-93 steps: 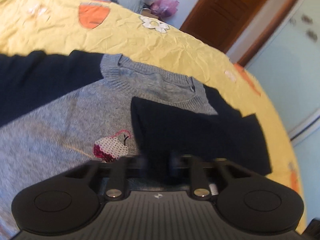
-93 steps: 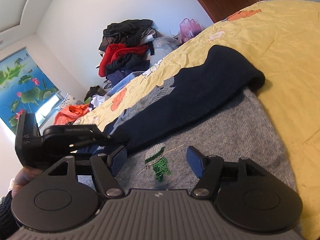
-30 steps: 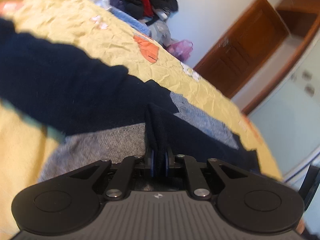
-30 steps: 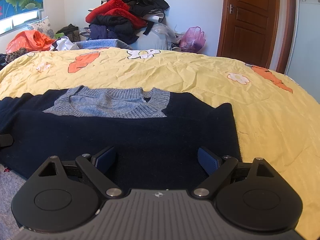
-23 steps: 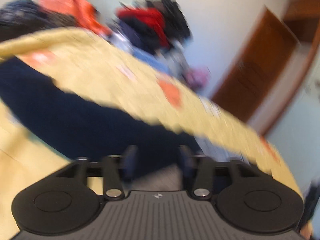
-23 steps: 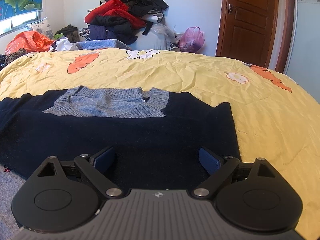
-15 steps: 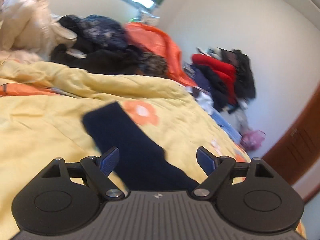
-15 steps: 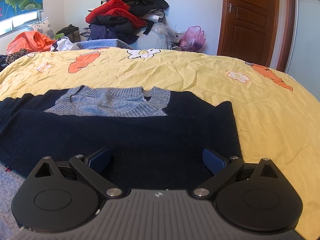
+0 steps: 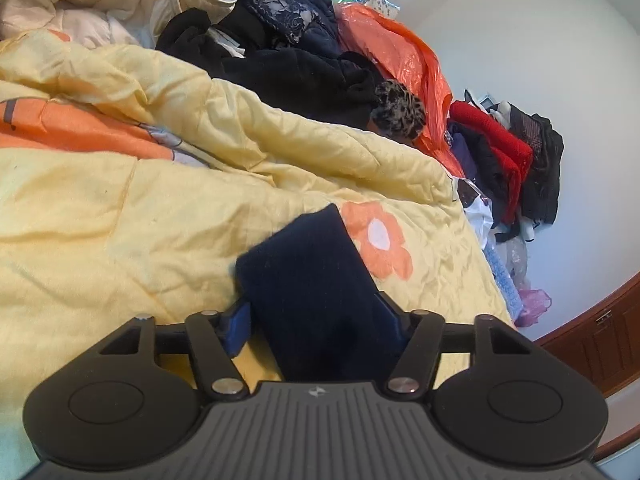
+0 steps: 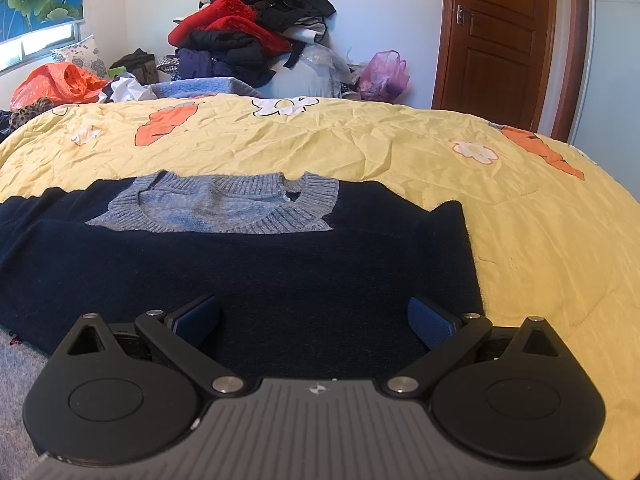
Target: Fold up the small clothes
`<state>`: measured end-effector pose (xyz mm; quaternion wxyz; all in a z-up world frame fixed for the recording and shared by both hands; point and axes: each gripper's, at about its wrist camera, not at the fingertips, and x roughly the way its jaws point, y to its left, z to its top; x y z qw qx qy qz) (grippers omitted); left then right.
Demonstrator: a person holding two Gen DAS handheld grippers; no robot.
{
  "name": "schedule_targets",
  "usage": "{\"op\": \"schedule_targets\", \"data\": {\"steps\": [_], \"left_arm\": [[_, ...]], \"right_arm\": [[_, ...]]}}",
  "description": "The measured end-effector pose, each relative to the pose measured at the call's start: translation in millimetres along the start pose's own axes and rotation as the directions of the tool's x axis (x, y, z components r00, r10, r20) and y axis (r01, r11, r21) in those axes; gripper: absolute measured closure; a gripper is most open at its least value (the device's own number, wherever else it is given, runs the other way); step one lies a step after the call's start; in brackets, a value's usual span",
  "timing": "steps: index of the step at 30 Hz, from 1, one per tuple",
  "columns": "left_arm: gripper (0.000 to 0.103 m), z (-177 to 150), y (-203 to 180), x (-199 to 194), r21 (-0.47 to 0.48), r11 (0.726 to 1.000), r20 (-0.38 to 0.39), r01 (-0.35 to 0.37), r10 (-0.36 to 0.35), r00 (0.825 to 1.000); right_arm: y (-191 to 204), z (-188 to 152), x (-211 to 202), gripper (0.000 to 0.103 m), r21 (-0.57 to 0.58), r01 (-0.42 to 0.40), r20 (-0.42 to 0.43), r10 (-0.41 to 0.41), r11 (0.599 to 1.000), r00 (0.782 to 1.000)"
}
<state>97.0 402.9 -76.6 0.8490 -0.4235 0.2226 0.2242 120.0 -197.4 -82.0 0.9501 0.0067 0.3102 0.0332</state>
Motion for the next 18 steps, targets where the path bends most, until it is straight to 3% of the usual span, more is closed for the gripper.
{"op": "schedule_targets", "data": {"steps": [1,3,4,7,9,11,13,15,18], "left_arm": [[0.058,0.5,-2.8,2.4,0.019,1.000,-0.003,-0.013,0.013,1.000],[0.088,-0.4,-8.0,8.2,0.074,0.996,-0.005,-0.058,0.058,0.998],[0.093,-1.5,-10.7,10.9,0.110,0.991,-0.003,-0.081,0.082,0.997],[0.097,-7.5,-24.0,6.7,0.224,0.967,0.033,-0.119,0.114,0.993],[0.098,-15.9,-43.4,-1.0,0.334,0.929,0.084,-0.157,0.137,0.987],[0.098,-31.2,-71.5,-17.5,0.471,0.868,0.154,-0.160,0.098,0.983],[0.098,-55.6,-104.4,-40.2,0.603,0.786,0.216,-0.136,0.004,0.976],[0.098,-86.5,-136.2,-61.1,0.703,0.707,0.213,-0.077,-0.106,0.971],[0.098,-146.4,-178.2,-84.2,0.819,0.574,0.142,0.020,-0.235,0.961]], "right_arm": [[0.1,-0.2,-0.1,0.002,0.001,-0.001,0.000,0.001,1.000,1.000],[-0.7,0.1,0.1,0.002,0.003,-0.003,0.000,0.003,1.000,1.000],[-0.7,0.1,0.2,0.002,0.005,-0.003,0.001,0.003,1.000,1.000],[-1.0,0.2,0.1,0.001,0.007,-0.005,0.000,0.005,1.000,1.000],[-1.4,0.7,0.0,0.001,0.009,-0.006,0.001,0.006,1.000,1.000],[-1.6,0.8,0.0,0.001,0.009,-0.006,0.001,0.006,1.000,1.000],[-1.8,0.6,-0.2,0.001,0.012,-0.009,0.001,0.009,1.000,1.000],[-2.2,0.6,-0.3,0.001,0.015,-0.012,0.002,0.012,1.000,1.000],[-2.9,0.3,-0.9,0.000,0.020,-0.016,0.004,0.016,1.000,1.000]]}}
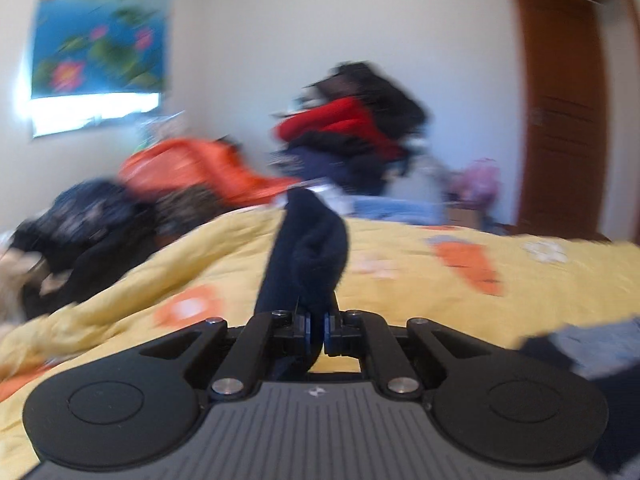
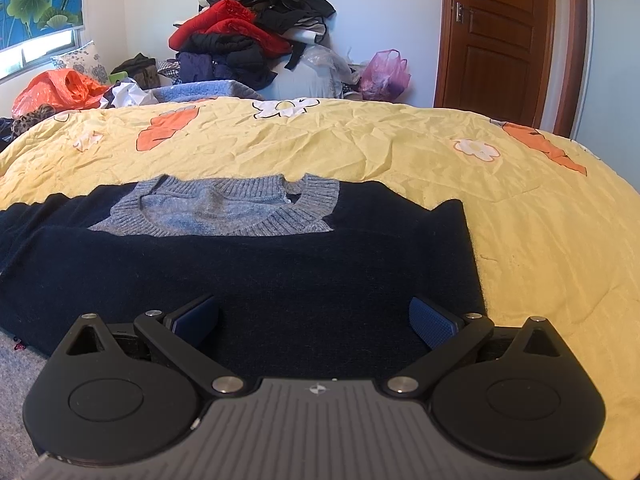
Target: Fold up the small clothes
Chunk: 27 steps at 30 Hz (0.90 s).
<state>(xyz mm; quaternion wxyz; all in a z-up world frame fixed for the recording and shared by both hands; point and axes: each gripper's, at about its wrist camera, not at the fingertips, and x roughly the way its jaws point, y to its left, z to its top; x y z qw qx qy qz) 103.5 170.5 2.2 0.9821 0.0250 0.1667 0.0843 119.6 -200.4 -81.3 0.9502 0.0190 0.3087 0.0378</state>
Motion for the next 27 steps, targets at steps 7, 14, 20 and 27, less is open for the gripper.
{"op": "schedule_targets", "data": {"steps": [7,14,20,27], "left_arm": [[0.097,-50.3,-146.1,-16.7,0.140,0.950,-0.166,0.278,-0.254,0.953],[0.098,-81.7,-162.1,-18.4,0.129,0.944,-0.215,0.304,-0.272,0.938],[0.097,-79.0,-161.9,-21.1,0.101,0.946,-0.220,0.309,-0.282,0.934],[0.094,-78.6,-155.1,-24.9,0.061,0.936,-0.199,0.347,-0.330,0.923]], "right_arm": [[-1.4,-0.2,-0.7,0.000,0.014,-0.010,0.004,0.010,1.000,1.000],[-3.3,-0.5,-1.3,0.000,0.021,-0.017,0.006,0.017,1.000,1.000],[0.5,-0.2,-0.2,0.000,-0.004,-0.004,-0.005,0.004,1.000,1.000],[3.0,31.0,-16.3,0.002,0.176,-0.167,-0.013,0.172,0.970,0.985]]}}
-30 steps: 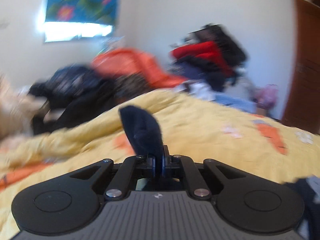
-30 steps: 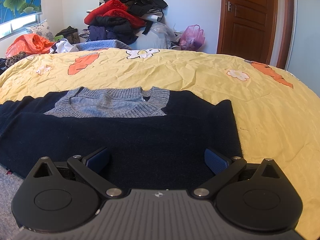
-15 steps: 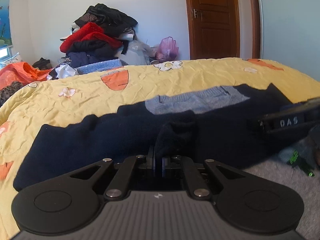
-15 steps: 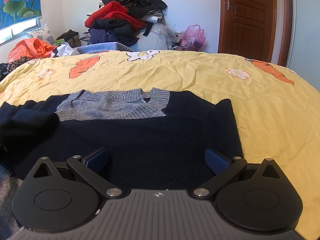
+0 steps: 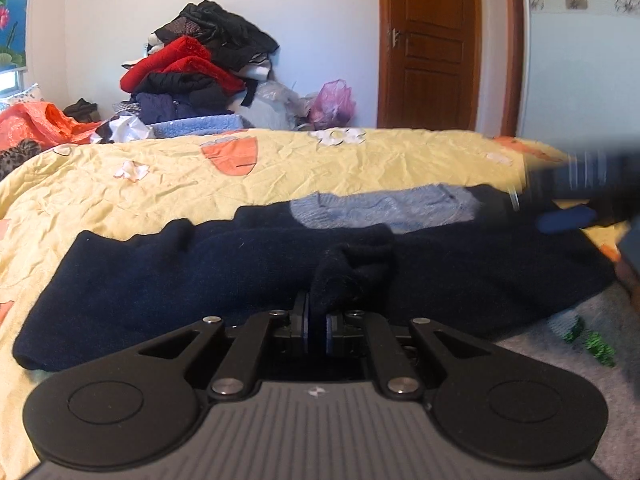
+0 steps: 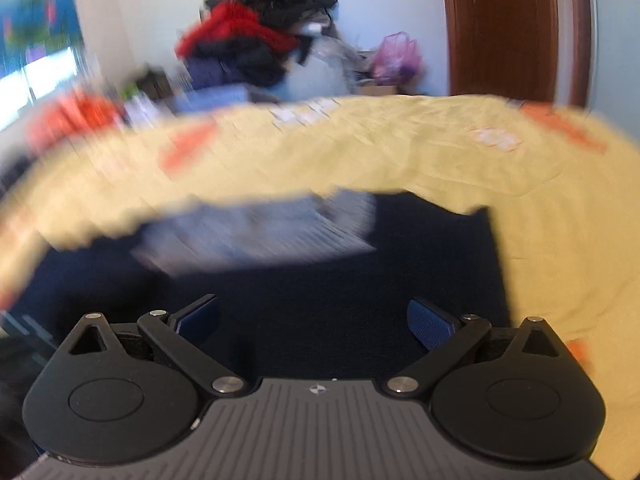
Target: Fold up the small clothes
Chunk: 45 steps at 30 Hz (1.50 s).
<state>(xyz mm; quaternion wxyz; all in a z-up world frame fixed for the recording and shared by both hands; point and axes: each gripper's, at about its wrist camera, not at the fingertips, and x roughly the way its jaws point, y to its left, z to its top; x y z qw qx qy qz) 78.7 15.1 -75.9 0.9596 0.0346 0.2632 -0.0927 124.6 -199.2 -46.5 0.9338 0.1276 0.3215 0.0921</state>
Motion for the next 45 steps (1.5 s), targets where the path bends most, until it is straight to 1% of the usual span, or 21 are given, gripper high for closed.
{"op": "schedule_targets", "data": {"steps": [2,3,4,6,8,9,11,14,16,19,20,21,22,23,24,25,26,27,29,36,45], "left_arm": [[0.094,-0.4,3.2,-2.0,-0.015,1.000,0.012,0.020,-0.020,1.000],[0.094,-0.8,4.9,-3.3,-0.024,0.999,0.019,0.027,-0.026,0.999],[0.094,-1.1,5.9,-4.6,-0.032,0.999,0.030,0.031,-0.030,0.999],[0.094,-1.9,7.7,-9.2,-0.042,0.998,0.059,0.036,-0.033,0.998],[0.094,-3.0,8.3,-13.2,-0.046,0.998,0.084,0.041,-0.037,0.996],[0.094,-3.3,8.8,-14.6,-0.049,0.998,0.092,0.048,-0.044,0.995],[0.094,-2.9,9.5,-14.2,-0.053,0.997,0.089,0.051,-0.046,0.995],[0.094,-2.2,10.0,-13.0,-0.053,0.997,0.082,0.060,-0.055,0.995],[0.094,-2.0,10.4,-13.3,-0.050,0.996,0.084,0.068,-0.064,0.994],[0.094,-1.7,10.7,-12.8,-0.051,0.996,0.082,0.077,-0.072,0.994],[0.094,-1.9,11.1,-12.7,-0.053,0.995,0.080,0.081,-0.077,0.994],[0.094,-1.9,11.8,-12.4,-0.057,0.995,0.076,0.082,-0.078,0.994],[0.093,-2.4,13.8,-12.8,-0.061,0.995,0.074,0.085,-0.080,0.994],[0.086,-2.6,14.3,-13.1,-0.064,0.994,0.074,0.086,-0.081,0.994],[0.067,-1.5,15.7,-12.5,-0.065,0.995,0.074,0.079,-0.074,0.994],[0.054,-1.8,15.2,-13.9,-0.064,0.996,0.081,0.069,-0.064,0.995],[0.028,-2.5,14.1,-17.2,-0.061,0.996,0.102,0.060,-0.054,0.993],[0.014,-3.6,13.1,-21.8,-0.055,0.997,0.133,0.058,-0.050,0.990],[0.011,-6.2,10.8,-28.3,-0.040,0.997,0.175,0.059,-0.052,0.983],[0.011,-1.8,15.6,-23.5,-0.070,0.996,0.154,0.056,-0.044,0.987],[0.011,2.0,20.1,-15.4,-0.071,0.995,0.106,0.069,-0.061,0.993]], "right_arm": [[5.3,14.5,-0.7,0.002,0.118,-0.126,-0.014,0.129,0.985,0.992],[9.3,21.3,5.1,0.003,0.175,-0.186,-0.048,0.197,0.967,0.979],[13.4,26.2,13.8,0.004,0.235,-0.246,-0.089,0.273,0.940,0.958],[22.4,30.7,36.6,0.014,0.354,-0.308,-0.177,0.387,0.883,0.905],[32.5,31.7,56.8,0.020,0.419,-0.306,-0.240,0.429,0.855,0.871],[38.2,32.0,64.9,0.022,0.422,-0.296,-0.264,0.429,0.857,0.864],[44.9,34.0,75.2,0.022,0.428,-0.273,-0.277,0.413,0.861,0.868],[50.9,31.1,85.4,0.024,0.483,-0.283,-0.280,0.453,0.828,0.847],[56.7,28.5,89.1,0.028,0.481,-0.289,-0.284,0.459,0.828,0.842],[64.3,26.7,93.3,0.047,0.453,-0.303,-0.300,0.463,0.839,0.834],[66.4,25.0,94.2,0.068,0.442,-0.308,-0.306,0.464,0.843,0.831],[69.4,22.9,95.2,0.081,0.426,-0.307,-0.318,0.458,0.851,0.830],[72.2,20.9,95.1,0.081,0.406,-0.305,-0.322,0.447,0.862,0.834],[72.0,20.6,92.7,0.081,0.384,-0.309,-0.313,0.438,0.870,0.842],[70.4,21.5,90.1,0.082,0.368,-0.315,-0.304,0.434,0.875,0.848],[67.6,23.5,87.4,0.083,0.358,-0.321,-0.296,0.433,0.877,0.851],[64.1,26.5,84.0,0.084,0.353,-0.327,-0.286,0.433,0.877,0.855],[58.0,31.2,79.9,0.085,0.348,-0.330,-0.272,0.431,0.878,0.860],[43.6,42.1,70.6,0.085,0.333,-0.329,-0.241,0.417,0.884,0.877],[-18.6,70.9,44.1,0.085,0.279,-0.267,-0.197,0.327,0.923,0.924],[-96.3,59.6,23.8,0.085,0.295,-0.162,-0.183,0.222,0.942,0.958]]}}
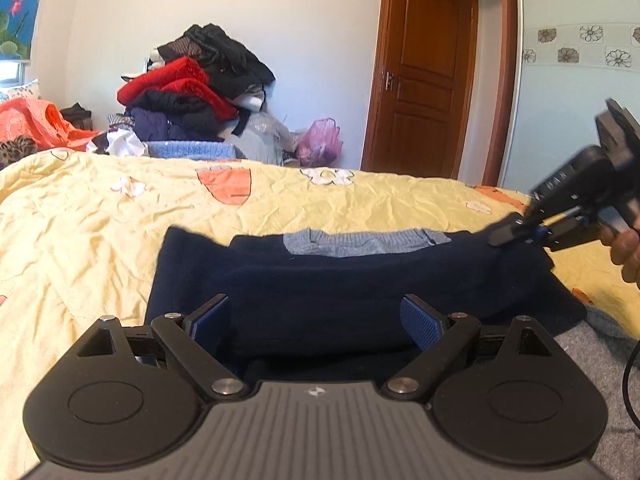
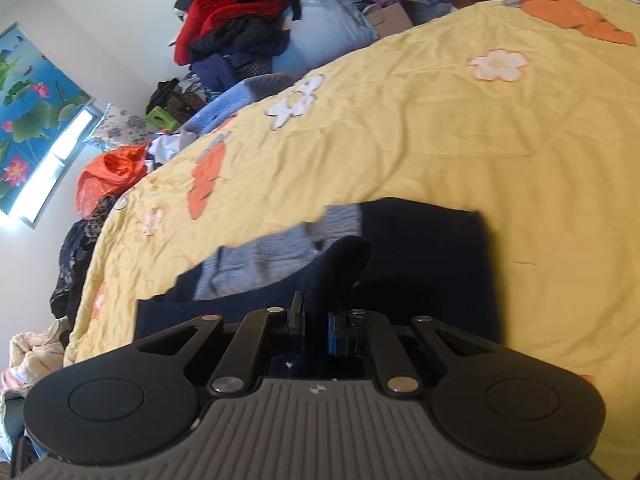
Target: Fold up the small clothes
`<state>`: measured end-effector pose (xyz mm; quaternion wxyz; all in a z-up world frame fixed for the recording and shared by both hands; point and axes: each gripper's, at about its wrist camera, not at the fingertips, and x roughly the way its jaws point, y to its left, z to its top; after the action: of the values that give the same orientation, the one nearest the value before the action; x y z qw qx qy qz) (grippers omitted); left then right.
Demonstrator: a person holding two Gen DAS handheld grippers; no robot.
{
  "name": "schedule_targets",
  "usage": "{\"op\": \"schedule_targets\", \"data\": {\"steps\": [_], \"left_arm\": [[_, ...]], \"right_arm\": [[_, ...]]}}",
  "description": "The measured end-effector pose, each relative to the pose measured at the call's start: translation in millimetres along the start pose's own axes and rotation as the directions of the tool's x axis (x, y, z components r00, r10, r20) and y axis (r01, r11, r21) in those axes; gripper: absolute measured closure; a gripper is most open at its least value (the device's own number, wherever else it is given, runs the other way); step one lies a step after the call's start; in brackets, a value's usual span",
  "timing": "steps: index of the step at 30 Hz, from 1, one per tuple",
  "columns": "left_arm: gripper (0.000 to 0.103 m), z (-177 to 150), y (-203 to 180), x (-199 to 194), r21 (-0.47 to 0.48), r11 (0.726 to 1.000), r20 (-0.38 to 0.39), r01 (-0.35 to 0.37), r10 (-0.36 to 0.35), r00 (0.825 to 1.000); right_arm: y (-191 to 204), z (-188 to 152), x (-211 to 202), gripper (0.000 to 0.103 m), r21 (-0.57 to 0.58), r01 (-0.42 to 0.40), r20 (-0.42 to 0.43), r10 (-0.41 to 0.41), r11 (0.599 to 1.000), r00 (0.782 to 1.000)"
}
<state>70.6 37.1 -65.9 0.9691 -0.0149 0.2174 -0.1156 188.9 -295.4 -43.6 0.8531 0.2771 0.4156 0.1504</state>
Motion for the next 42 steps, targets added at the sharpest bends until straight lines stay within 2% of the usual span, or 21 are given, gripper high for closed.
{"op": "schedule_targets", "data": {"steps": [7,11,12,14,15,16,18,22,25,28,30,32,34,38,42], "left_arm": [[0.011,0.7,1.0,6.6,0.001,1.000,-0.029,-0.003,0.003,1.000],[0.011,0.2,2.1,6.5,-0.005,1.000,-0.055,-0.010,0.010,0.998],[0.011,2.2,3.3,5.8,-0.003,1.000,-0.067,-0.007,0.006,0.998],[0.011,9.3,6.0,1.8,0.001,1.000,-0.068,-0.027,0.027,0.997],[0.011,14.8,7.1,0.1,0.002,0.999,-0.056,-0.038,0.038,0.998],[0.011,20.5,7.1,0.4,-0.004,0.999,-0.047,-0.042,0.042,0.998],[0.011,37.1,6.9,9.2,-0.017,0.999,-0.051,-0.049,0.048,0.998],[0.011,55.3,2.5,46.5,0.035,0.995,-0.088,-0.095,0.098,0.991],[0.011,54.0,6.1,78.6,0.058,0.989,-0.190,-0.133,0.142,0.971],[0.011,45.1,16.0,94.7,0.021,0.992,-0.266,-0.128,0.129,0.955],[0.010,35.2,20.3,95.0,0.014,0.994,-0.261,-0.111,0.111,0.959],[0.010,28.3,24.2,92.1,0.010,0.996,-0.235,-0.090,0.090,0.968],[0.008,28.3,27.2,93.9,-0.005,0.997,-0.239,-0.082,0.078,0.968],[0.005,29.7,24.6,98.1,-0.001,0.996,-0.241,-0.088,0.085,0.967],[0.005,31.3,25.2,98.0,-0.007,0.996,-0.240,-0.087,0.083,0.967]], "right_arm": [[-23.8,-15.2,-0.9,0.085,0.015,0.045,0.017,-0.045,0.999,0.999],[-24.9,-22.5,-6.4,0.048,0.063,0.049,0.080,-0.054,0.997,0.995],[-23.0,-23.4,-13.1,0.044,0.081,0.055,0.115,-0.064,0.995,0.991],[-13.3,-25.6,-31.9,0.044,0.060,0.098,0.208,-0.108,0.993,0.972],[-4.7,-27.8,-42.0,0.044,0.023,0.127,0.264,-0.128,0.992,0.956],[5.5,-31.6,-50.3,0.044,-0.021,0.148,0.313,-0.134,0.989,0.940],[26.7,-38.6,-56.0,0.042,-0.126,0.167,0.354,-0.112,0.978,0.928],[55.4,-46.9,-30.7,0.040,-0.266,0.215,0.327,-0.122,0.940,0.937],[55.8,-52.7,-6.7,0.040,-0.284,0.227,0.292,-0.141,0.932,0.946],[51.2,-63.9,12.5,0.040,-0.294,0.266,0.252,-0.194,0.918,0.948],[44.3,-77.2,18.1,0.040,-0.318,0.284,0.245,-0.211,0.905,0.946],[40.4,-89.8,15.2,0.039,-0.373,0.286,0.277,-0.188,0.883,0.942],[40.1,-99.3,14.6,0.039,-0.425,0.302,0.304,-0.179,0.853,0.936],[41.1,-98.1,14.2,0.038,-0.418,0.304,0.306,-0.182,0.856,0.934],[47.9,-99.1,13.5,0.037,-0.432,0.341,0.324,-0.209,0.835,0.923]]}}
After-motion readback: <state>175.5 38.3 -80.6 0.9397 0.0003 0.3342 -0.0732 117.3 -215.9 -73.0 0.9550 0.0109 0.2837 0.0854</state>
